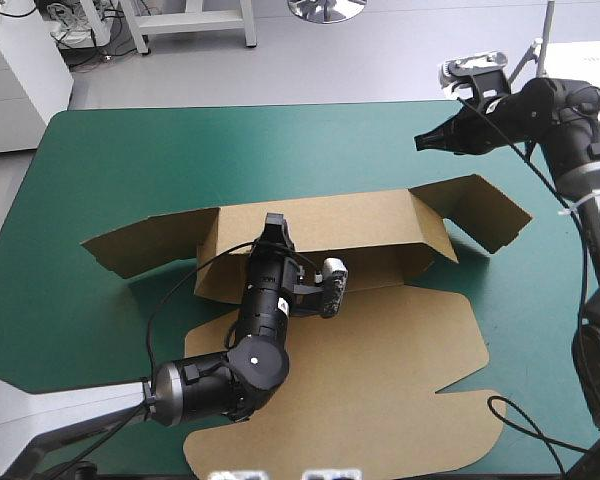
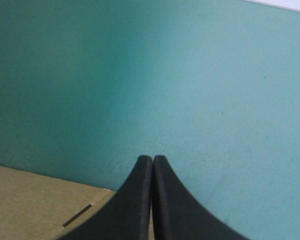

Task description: Fold the box

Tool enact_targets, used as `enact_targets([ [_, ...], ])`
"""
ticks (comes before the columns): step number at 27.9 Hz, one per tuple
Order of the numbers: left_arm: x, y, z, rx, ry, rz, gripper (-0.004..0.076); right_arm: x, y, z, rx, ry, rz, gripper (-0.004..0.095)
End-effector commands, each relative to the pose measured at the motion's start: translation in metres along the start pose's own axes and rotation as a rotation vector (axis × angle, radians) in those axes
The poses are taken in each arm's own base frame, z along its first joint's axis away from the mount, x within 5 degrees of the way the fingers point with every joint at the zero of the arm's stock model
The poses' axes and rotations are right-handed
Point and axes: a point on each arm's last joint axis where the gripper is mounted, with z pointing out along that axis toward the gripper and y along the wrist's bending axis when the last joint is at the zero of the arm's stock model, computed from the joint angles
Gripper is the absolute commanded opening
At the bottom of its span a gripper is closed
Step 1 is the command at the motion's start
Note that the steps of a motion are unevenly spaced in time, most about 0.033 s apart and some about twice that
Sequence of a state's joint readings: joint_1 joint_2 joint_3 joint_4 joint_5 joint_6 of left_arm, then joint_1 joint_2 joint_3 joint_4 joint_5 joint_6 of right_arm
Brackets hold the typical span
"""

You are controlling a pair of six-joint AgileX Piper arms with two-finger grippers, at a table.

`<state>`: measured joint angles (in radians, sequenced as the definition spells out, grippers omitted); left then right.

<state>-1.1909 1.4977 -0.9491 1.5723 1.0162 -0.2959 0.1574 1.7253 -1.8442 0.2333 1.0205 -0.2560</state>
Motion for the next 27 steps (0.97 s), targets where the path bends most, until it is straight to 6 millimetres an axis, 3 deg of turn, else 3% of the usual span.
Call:
enact_targets([
  [1,0.006,0.020,-0.008,-0.082,-0.003,-0.023,-0.0009,-0.008,0.000,-0.014,0.017,-0.047,-0.029,-0.0013],
  [7,0.004,0.020,-0.008,-0.076,-0.028,-0.024,-0.0009,-0.001,0.001,-0.014,0.010,0.030,-0.065,-0.0013],
  [14,0.008,0.025,-0.002,-0.075,-0.014,-0.034,-0.0009,0.023,0.002,-0.001,-0.022,0.146,-0.063,-0.0013],
  [20,0.011,0.032,0.003,-0.075,-0.015,-0.062,-0.0009,0.039,0.007,-0.014,-0.027,0.162,-0.074,-0.0013],
  [23,0.008,0.032,0.004,-0.067,-0.051,-0.064,-0.0009,0.054,0.009,-0.024,-0.136,0.188,-0.036,-0.0013],
  [27,0.008,0.032,0.004,-0.060,-0.054,-0.069,-0.0009,0.058,0.009,-0.038,-0.179,0.129,-0.011,-0.0013],
])
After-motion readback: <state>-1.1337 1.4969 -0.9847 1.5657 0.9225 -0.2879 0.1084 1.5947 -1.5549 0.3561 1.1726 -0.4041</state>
